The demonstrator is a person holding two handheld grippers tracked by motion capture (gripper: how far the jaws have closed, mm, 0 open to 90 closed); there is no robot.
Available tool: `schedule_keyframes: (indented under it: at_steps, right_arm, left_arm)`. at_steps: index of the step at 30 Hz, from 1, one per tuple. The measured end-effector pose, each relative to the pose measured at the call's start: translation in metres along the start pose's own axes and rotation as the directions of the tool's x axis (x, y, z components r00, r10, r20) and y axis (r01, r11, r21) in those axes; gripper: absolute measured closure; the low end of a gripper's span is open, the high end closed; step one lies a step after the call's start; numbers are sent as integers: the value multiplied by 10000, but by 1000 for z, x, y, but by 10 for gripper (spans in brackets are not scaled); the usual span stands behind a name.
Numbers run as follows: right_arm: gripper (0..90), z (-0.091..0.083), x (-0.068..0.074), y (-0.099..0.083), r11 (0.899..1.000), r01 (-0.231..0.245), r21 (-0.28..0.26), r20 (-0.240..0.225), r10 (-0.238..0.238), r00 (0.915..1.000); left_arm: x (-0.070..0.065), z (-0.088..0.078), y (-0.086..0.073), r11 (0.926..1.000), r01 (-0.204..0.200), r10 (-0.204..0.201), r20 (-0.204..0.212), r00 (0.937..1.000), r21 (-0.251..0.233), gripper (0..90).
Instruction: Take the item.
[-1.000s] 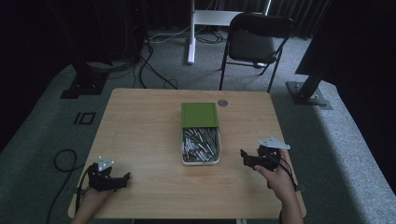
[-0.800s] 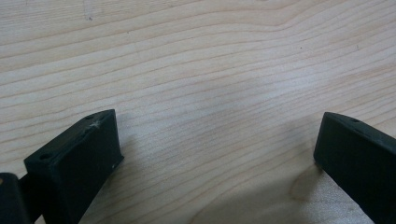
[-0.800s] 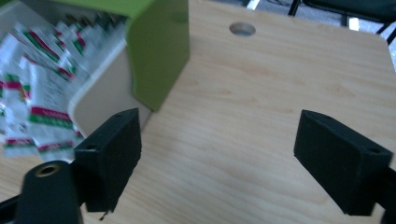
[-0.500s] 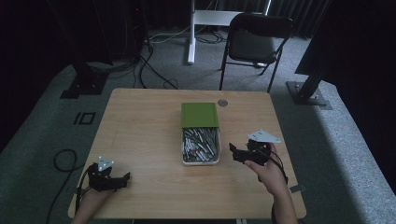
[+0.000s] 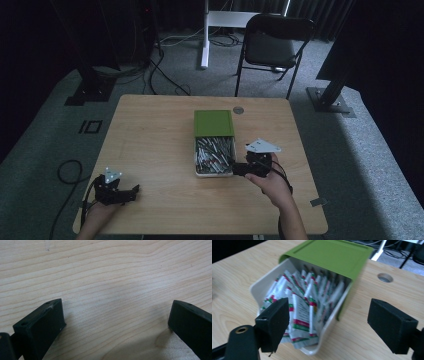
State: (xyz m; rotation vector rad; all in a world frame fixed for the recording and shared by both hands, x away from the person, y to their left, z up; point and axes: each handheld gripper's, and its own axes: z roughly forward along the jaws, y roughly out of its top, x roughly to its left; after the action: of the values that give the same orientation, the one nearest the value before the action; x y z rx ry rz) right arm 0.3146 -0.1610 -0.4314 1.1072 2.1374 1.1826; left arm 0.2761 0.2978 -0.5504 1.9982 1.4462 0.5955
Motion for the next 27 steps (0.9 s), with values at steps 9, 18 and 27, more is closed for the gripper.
schedule_keyframes:
  at_steps: [9,18,27]
  right_arm:
    - [525,15,19,0,9951,978,114,-493,-971,9940]
    - [685,34,29,-8,9918,1022,768,-1147,-930,9890]
    - [792,54,37,-17,9703,2032,1315,-781,-1942,9779]
  left_arm:
    - [0,0,0,10000,0,0,0,10000,0,13]
    - [0,0,0,10000,-14,14,5,10000,7,13]
    - [0,0,0,10000,-12,12,2,10000,7,13]
